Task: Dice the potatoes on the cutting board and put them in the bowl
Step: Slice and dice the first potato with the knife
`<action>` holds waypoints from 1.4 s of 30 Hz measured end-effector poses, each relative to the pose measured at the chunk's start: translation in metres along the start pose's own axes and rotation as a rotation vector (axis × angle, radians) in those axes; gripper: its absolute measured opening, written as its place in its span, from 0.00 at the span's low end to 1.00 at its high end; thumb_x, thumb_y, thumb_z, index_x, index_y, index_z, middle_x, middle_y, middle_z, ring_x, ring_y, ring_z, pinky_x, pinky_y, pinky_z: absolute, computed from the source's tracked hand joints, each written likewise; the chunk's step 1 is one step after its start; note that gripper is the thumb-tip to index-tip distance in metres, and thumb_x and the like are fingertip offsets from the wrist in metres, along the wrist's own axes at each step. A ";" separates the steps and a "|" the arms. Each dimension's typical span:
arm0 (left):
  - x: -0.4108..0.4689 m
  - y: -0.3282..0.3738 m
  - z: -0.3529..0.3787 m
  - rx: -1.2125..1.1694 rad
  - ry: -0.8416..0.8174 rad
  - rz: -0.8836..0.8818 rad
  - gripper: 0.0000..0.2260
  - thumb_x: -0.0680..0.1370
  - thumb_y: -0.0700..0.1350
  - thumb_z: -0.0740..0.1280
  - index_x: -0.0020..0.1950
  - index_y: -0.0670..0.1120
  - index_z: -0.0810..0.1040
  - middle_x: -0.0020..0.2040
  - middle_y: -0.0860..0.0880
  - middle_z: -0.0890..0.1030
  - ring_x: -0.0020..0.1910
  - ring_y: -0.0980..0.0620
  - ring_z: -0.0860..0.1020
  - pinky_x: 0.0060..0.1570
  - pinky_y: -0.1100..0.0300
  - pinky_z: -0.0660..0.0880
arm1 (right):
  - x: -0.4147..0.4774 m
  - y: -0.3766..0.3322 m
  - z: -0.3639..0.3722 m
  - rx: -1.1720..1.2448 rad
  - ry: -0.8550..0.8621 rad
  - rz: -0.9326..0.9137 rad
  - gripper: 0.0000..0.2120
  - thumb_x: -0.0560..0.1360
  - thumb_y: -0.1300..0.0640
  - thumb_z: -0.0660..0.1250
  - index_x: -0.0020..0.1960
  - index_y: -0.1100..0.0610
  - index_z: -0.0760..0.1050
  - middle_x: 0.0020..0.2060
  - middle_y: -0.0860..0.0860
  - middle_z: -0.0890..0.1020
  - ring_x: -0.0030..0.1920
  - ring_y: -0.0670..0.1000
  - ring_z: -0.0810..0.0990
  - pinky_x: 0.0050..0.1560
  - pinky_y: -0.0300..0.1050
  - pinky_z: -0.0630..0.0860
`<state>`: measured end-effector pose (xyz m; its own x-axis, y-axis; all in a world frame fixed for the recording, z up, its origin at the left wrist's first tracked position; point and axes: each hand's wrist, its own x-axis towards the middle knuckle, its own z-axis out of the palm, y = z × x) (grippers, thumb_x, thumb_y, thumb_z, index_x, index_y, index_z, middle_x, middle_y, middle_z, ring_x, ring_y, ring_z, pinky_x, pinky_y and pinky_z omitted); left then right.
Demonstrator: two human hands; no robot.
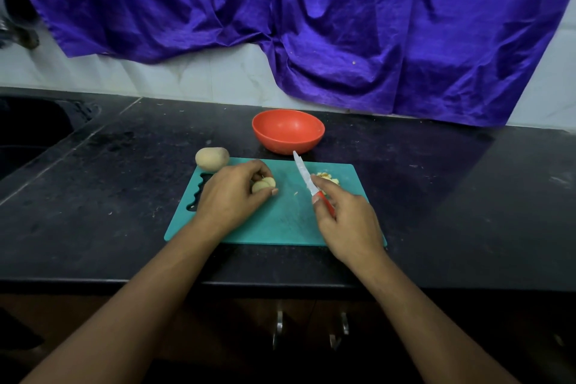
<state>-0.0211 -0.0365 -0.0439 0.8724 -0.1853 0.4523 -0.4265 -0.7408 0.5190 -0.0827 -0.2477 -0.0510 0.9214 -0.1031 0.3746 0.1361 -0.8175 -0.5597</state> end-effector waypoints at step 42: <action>-0.002 -0.013 -0.001 -0.245 0.022 -0.171 0.07 0.74 0.51 0.77 0.44 0.56 0.80 0.39 0.59 0.82 0.36 0.56 0.80 0.44 0.44 0.80 | -0.003 -0.001 0.000 -0.047 0.005 -0.033 0.19 0.83 0.47 0.62 0.73 0.40 0.73 0.38 0.46 0.82 0.32 0.46 0.75 0.34 0.45 0.72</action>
<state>-0.0175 -0.0257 -0.0505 0.9323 -0.0552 0.3573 -0.3209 -0.5815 0.7476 -0.0854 -0.2464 -0.0509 0.9150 -0.0781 0.3957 0.1490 -0.8463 -0.5115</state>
